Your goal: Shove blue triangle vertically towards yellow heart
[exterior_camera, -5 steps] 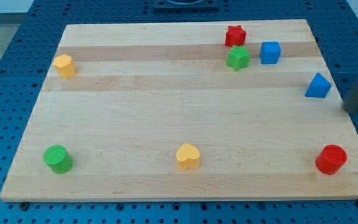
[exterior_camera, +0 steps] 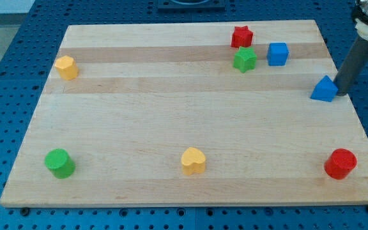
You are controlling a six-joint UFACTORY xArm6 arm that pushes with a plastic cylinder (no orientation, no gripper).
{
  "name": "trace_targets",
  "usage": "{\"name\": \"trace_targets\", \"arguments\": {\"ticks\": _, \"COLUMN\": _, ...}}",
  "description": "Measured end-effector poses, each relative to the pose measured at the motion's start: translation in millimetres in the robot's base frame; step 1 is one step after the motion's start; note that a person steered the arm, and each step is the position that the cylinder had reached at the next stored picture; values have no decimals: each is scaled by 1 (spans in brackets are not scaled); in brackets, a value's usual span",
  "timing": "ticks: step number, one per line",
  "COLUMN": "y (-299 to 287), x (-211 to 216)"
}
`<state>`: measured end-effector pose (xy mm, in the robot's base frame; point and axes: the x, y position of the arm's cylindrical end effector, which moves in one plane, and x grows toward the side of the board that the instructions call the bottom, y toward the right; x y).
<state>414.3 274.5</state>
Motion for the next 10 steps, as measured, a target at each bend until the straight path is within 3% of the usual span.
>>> {"name": "trace_targets", "arguments": {"ticks": 2, "y": -1, "x": 0}}
{"name": "trace_targets", "arguments": {"ticks": 4, "y": 18, "x": 65}}
{"name": "trace_targets", "arguments": {"ticks": 7, "y": -27, "x": 65}}
{"name": "trace_targets", "arguments": {"ticks": 8, "y": -29, "x": 36}}
{"name": "trace_targets", "arguments": {"ticks": 10, "y": -102, "x": 50}}
